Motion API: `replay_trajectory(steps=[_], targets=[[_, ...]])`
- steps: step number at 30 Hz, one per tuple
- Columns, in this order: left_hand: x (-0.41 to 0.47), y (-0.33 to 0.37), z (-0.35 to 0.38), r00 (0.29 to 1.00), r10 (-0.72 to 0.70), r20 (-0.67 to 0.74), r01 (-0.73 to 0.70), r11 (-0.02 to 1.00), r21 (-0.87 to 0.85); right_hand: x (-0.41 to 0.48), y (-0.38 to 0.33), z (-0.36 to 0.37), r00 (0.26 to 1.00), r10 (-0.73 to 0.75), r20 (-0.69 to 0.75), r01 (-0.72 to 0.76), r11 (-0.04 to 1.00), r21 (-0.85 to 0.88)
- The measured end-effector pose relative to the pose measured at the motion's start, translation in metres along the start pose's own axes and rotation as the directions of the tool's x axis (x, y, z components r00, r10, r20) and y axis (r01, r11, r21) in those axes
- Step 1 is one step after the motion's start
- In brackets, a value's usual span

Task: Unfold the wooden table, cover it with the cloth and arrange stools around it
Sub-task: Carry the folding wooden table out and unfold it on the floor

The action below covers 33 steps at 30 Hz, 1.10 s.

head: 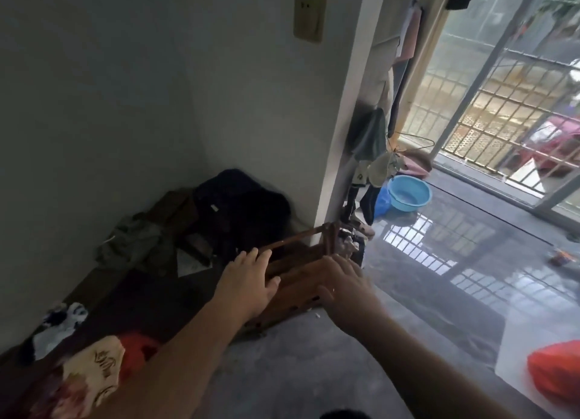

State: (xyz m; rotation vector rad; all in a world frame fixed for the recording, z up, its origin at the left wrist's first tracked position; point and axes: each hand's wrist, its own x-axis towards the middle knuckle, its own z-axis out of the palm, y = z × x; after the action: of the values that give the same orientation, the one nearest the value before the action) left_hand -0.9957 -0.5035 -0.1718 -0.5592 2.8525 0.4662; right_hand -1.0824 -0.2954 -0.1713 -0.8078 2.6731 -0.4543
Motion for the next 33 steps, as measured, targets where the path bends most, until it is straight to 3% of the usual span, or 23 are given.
replay_trajectory(steps=[5,8,12,18,26,33], targets=[[0.085,-0.007,0.020,0.999,-0.048,0.022,0.048,0.999,0.002,0.096,0.040,0.001,0.997,-0.014,0.071,0.016,1.000,-0.027],[0.137,-0.001,0.041,0.996,-0.091,0.024,0.091,0.996,0.001,0.162,0.064,0.015,0.990,-0.093,0.106,0.098,0.994,-0.047],[0.200,0.013,0.072,0.983,-0.165,0.076,0.167,0.986,-0.015,0.251,0.103,0.041,0.955,-0.175,0.239,0.207,0.972,-0.116],[0.270,0.009,0.117,0.953,-0.262,0.151,0.272,0.961,-0.045,0.336,0.129,0.071,0.911,-0.186,0.368,0.230,0.970,-0.077],[0.344,-0.034,0.206,0.938,-0.321,0.130,0.338,0.930,-0.144,0.420,0.136,0.169,0.888,-0.213,0.407,0.243,0.970,-0.022],[0.371,-0.069,0.280,0.954,-0.279,0.105,0.292,0.948,-0.128,0.470,0.153,0.261,0.860,-0.252,0.444,0.368,0.909,-0.198]])
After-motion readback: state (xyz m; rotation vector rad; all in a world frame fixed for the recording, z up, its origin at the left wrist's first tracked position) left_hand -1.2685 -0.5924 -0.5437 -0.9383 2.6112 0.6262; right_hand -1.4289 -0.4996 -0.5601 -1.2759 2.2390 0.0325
